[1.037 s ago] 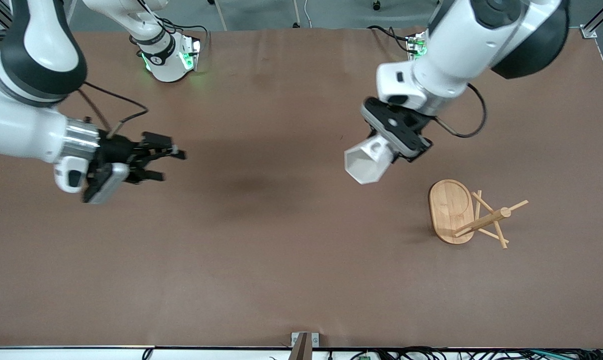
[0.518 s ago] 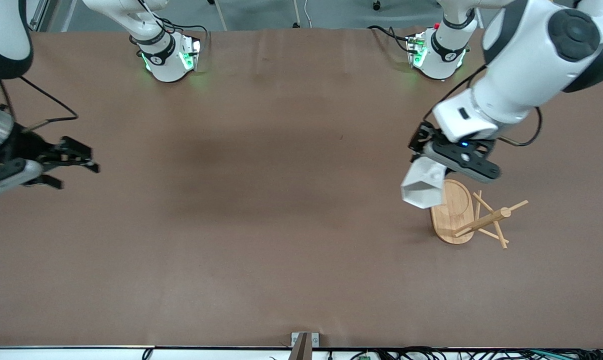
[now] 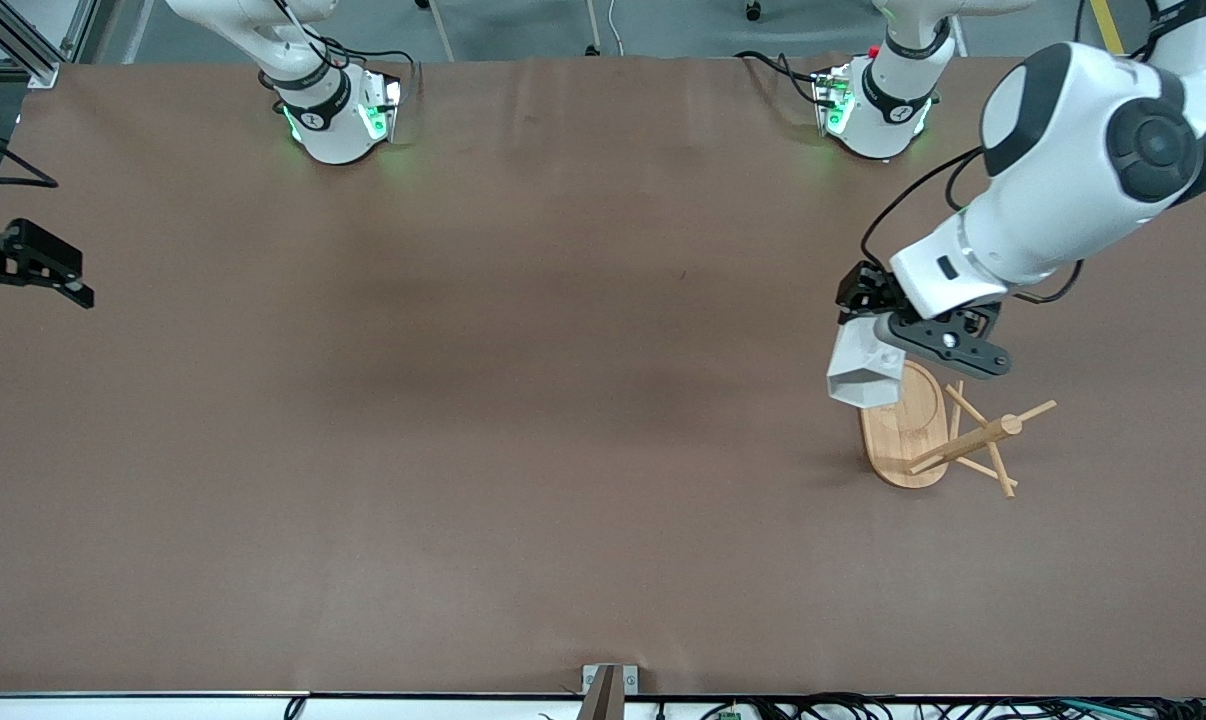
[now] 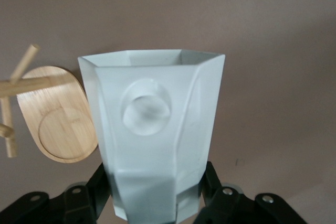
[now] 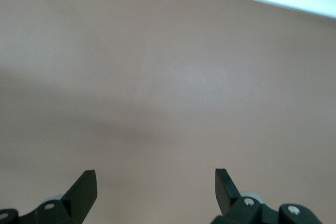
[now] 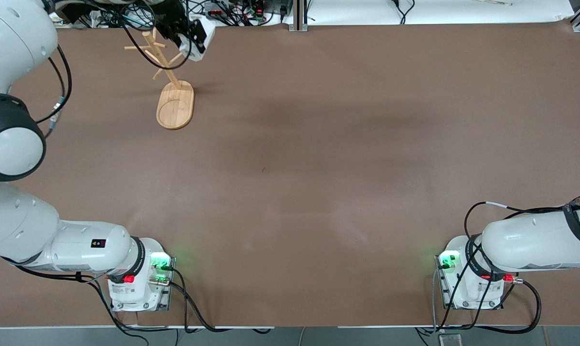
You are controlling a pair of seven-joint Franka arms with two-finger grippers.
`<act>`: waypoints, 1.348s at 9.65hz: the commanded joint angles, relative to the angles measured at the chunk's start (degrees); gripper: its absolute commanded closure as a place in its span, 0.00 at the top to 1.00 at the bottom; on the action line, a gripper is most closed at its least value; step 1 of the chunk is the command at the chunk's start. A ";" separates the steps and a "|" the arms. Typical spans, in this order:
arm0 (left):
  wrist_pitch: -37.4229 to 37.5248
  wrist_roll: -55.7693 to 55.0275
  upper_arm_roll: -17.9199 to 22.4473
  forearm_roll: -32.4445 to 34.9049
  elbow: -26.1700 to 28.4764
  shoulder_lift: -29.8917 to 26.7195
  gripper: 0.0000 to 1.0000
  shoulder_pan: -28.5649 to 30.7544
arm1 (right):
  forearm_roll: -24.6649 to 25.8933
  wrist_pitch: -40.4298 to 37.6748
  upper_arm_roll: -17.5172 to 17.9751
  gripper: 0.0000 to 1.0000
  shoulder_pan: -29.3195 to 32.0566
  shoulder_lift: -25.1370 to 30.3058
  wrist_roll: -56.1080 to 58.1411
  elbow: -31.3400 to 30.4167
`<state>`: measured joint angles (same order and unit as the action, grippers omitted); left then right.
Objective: Hang cup on rack
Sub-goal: 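Lower the cup handle hole onto a rack peg with the left gripper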
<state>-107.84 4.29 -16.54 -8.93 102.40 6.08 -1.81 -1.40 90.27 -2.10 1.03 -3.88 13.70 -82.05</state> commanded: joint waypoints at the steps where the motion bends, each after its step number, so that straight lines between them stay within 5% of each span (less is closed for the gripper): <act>1: -3.59 5.95 0.54 -1.17 7.62 -1.95 0.00 0.22 | 1.31 -2.55 2.63 0.99 2.04 4.39 -8.22 -3.01; 3: -5.01 12.48 1.77 -1.26 10.79 -1.95 0.00 0.66 | 1.31 -1.77 3.16 0.99 2.39 9.66 -10.45 -10.03; 5: -5.97 15.12 3.00 -1.26 12.46 -1.78 0.00 0.66 | 1.31 -1.33 3.86 0.99 1.78 9.77 -17.64 -10.07; 13: -7.82 21.01 7.39 -2.32 13.00 1.03 0.00 0.66 | 1.40 -0.62 3.42 1.00 2.75 8.36 -12.22 -9.62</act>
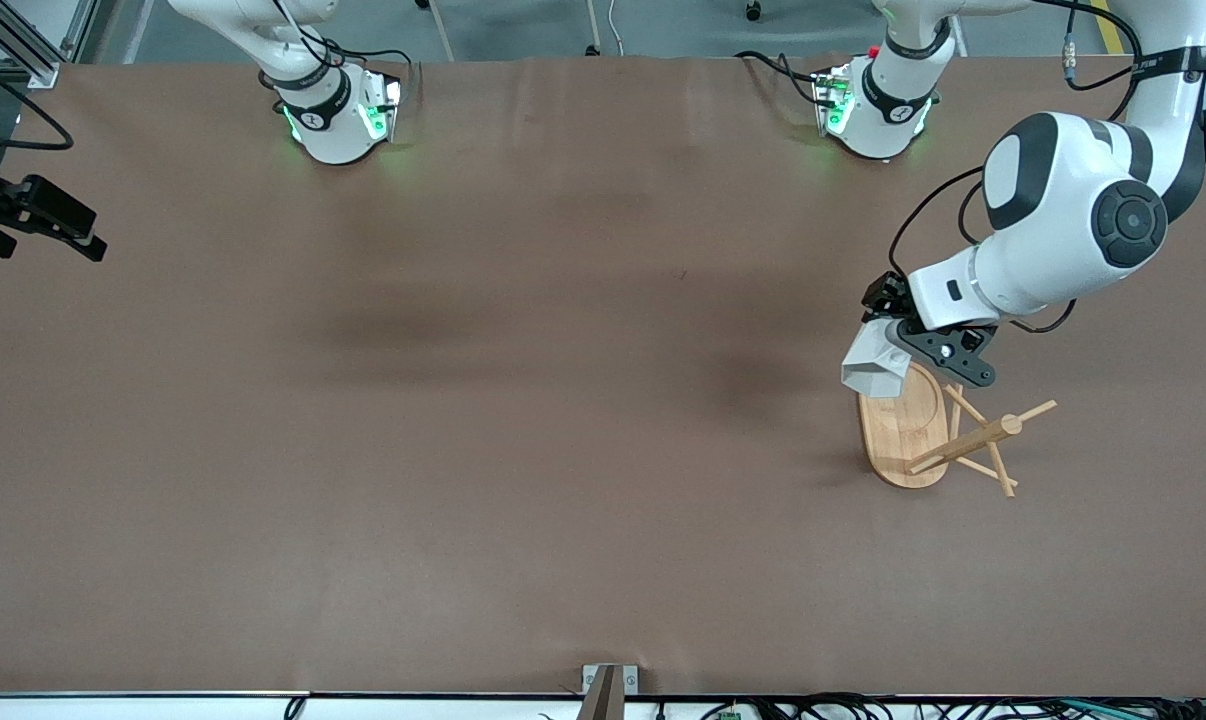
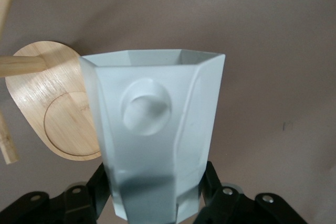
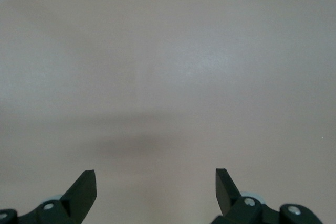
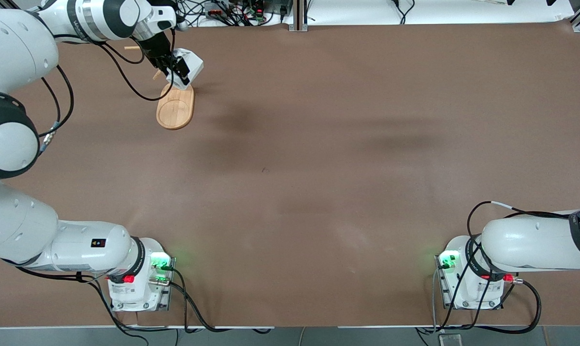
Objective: Hang cup on rack
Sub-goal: 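Lower the cup handle hole onto a rack peg with the left gripper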
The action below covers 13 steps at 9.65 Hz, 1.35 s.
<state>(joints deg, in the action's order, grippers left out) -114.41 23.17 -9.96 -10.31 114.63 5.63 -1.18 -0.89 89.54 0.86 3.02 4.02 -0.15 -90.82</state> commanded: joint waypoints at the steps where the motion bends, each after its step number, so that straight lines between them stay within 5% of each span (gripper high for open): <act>1: -1.34 2.75 1.25 -0.94 0.34 1.84 0.00 0.03 | 0.89 0.19 0.45 1.00 1.37 0.37 1.82 -0.85; 13: -3.19 7.40 4.15 -1.03 -4.41 5.97 0.00 0.12 | -0.07 0.72 0.81 1.00 -0.03 0.28 0.94 -0.77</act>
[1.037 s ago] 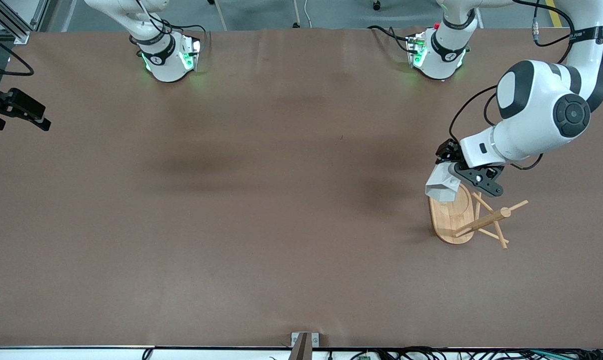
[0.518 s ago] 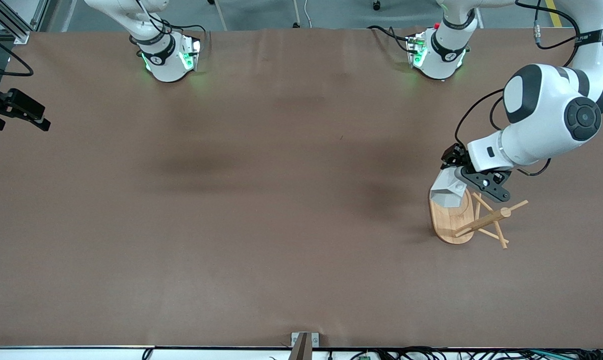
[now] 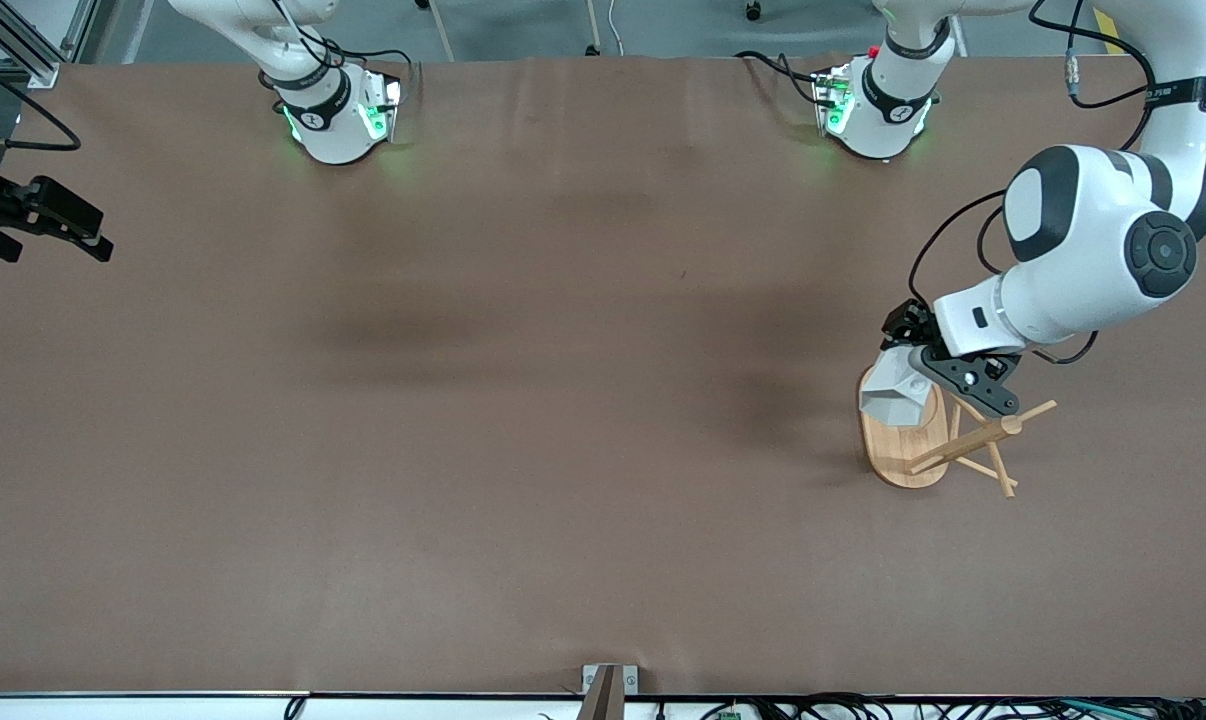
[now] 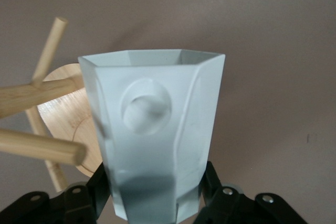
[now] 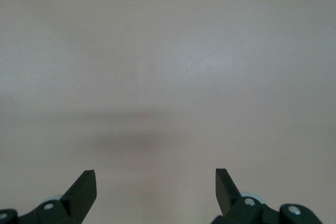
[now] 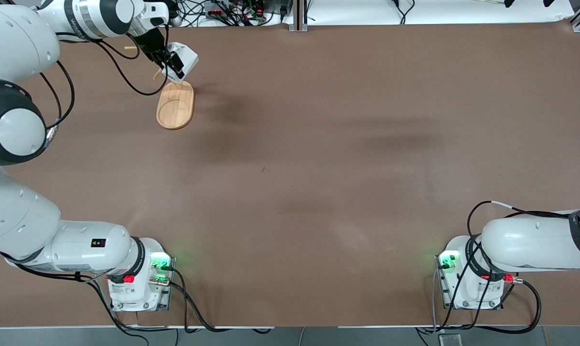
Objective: Hang cup on rack
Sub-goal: 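Lower the cup handle hole onto a rack peg with the left gripper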
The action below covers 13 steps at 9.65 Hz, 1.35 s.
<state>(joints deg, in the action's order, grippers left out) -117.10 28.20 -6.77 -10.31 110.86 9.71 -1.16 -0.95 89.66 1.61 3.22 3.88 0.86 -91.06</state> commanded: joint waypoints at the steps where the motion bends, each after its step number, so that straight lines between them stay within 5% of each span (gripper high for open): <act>1: -0.50 3.34 1.05 -1.02 -0.56 1.80 0.00 0.19 | -0.11 0.60 0.06 1.00 -0.23 0.43 -0.07 -0.61; 11: -1.81 8.00 4.66 -2.87 -1.43 4.44 0.03 0.19 | -0.11 0.60 0.06 1.00 -0.06 0.34 0.02 -0.61; 13: -1.90 8.10 5.01 -2.69 -1.52 4.70 0.21 0.19 | -0.02 0.60 0.06 1.00 -0.06 0.34 0.02 -0.61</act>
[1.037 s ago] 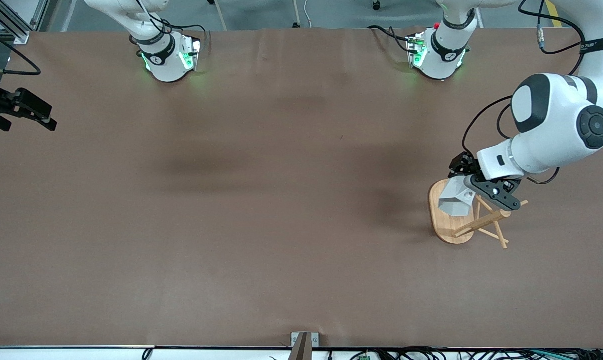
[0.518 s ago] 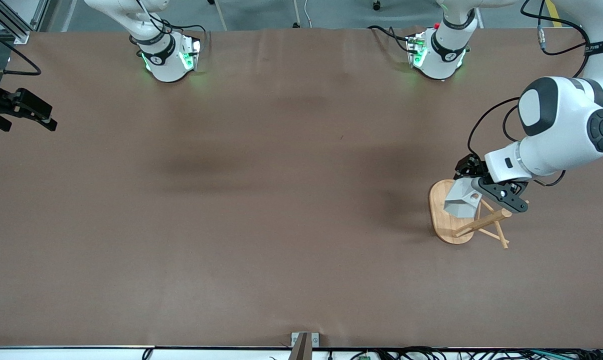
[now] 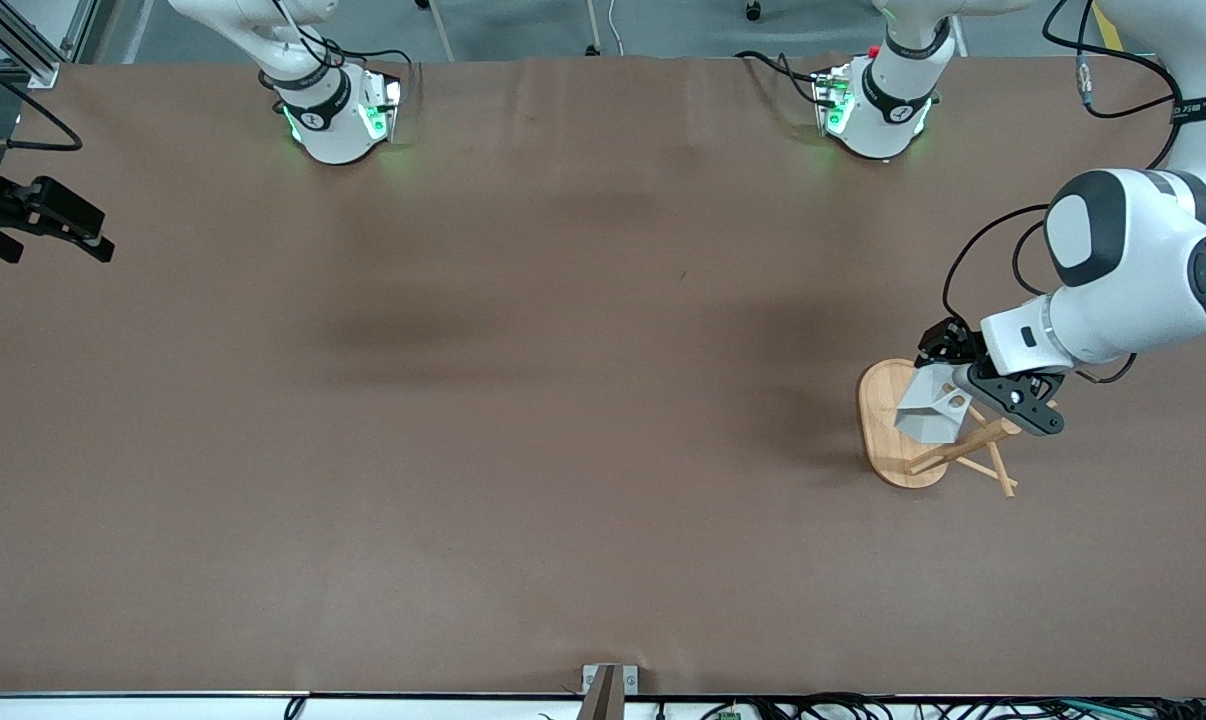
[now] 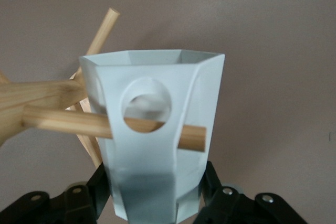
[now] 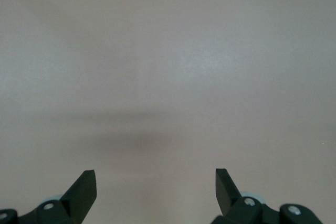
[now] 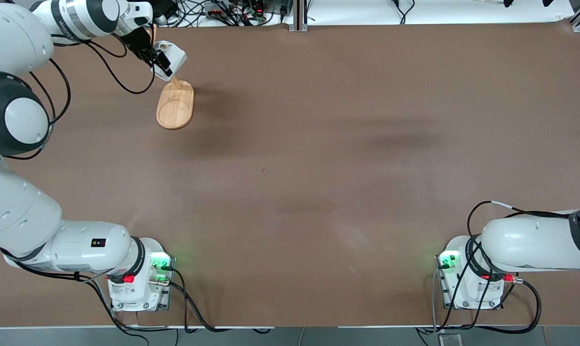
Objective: Hang cup on rack
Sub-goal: 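Open the left gripper and pull it back from the cup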
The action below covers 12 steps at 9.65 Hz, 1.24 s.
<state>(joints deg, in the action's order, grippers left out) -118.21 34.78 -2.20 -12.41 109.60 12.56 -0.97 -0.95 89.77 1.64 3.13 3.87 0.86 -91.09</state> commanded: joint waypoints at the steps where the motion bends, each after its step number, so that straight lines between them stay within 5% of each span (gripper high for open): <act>1: -0.79 1.44 0.53 -0.42 -1.13 2.20 0.49 0.00 | -0.11 0.49 0.03 1.00 0.12 0.34 0.02 -0.58; 2: -0.79 1.35 0.96 -0.51 -1.14 2.12 0.99 0.00 | -0.11 0.49 0.03 1.00 0.13 0.34 0.02 -0.58; 9: 7.09 -22.15 1.32 0.36 -1.06 -10.86 1.00 -0.52 | -0.02 0.49 0.03 1.00 0.21 0.34 0.02 -0.58; 12: 11.33 -28.18 1.14 8.79 -1.58 -17.73 1.00 -1.14 | 0.42 0.23 -0.14 1.00 0.30 0.34 0.02 -0.58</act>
<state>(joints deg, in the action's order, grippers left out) -108.06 7.81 -1.24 -6.25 106.44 -3.25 -1.62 -0.93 89.79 1.51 3.17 3.87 0.86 -91.17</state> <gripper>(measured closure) 0.000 0.000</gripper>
